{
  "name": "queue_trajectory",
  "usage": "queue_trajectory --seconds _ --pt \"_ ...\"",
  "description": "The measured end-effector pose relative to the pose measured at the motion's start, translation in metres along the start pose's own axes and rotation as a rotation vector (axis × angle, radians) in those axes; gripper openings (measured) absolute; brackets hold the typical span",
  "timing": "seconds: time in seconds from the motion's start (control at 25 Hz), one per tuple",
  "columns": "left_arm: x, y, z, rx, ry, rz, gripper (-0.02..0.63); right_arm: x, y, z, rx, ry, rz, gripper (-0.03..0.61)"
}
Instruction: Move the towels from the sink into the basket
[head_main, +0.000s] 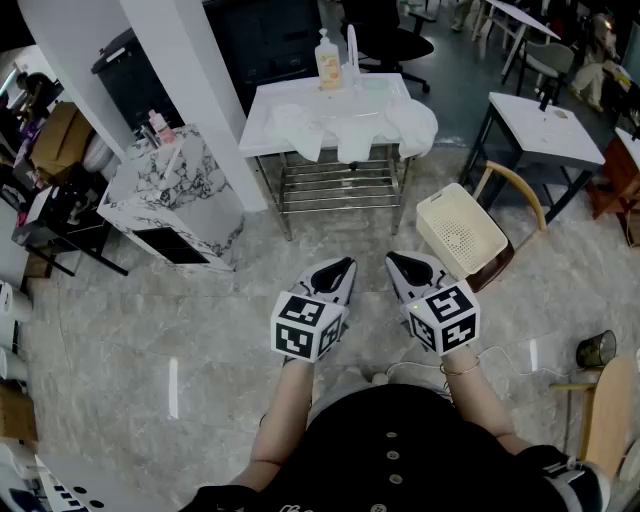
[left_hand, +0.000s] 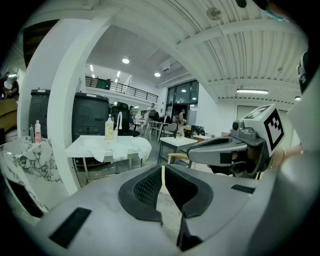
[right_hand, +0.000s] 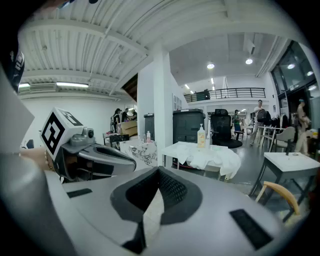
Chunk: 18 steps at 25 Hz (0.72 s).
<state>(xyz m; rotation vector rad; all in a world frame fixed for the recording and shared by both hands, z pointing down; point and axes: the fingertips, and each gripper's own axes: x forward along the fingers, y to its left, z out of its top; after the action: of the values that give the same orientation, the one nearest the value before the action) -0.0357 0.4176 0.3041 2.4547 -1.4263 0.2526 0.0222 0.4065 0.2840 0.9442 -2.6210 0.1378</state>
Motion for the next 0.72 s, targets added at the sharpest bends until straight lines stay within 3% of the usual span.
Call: queue_trajectory --seconds 0.2,0.4,0.72 --pt "-0.007 0.01 -0.005 0.062 0.046 0.031 0.028 0.009 0.014 -0.005 -0.016 0.009 0.032 0.0" --pt "-0.008 0.014 -0.011 0.027 0.048 0.058 0.026 0.006 0.012 -0.015 0.003 0.02 0.02 0.0" --pt "0.002 0.008 -0.005 0.06 0.026 -0.008 0.028 0.005 0.003 -0.014 0.053 -0.01 -0.013 0.0"
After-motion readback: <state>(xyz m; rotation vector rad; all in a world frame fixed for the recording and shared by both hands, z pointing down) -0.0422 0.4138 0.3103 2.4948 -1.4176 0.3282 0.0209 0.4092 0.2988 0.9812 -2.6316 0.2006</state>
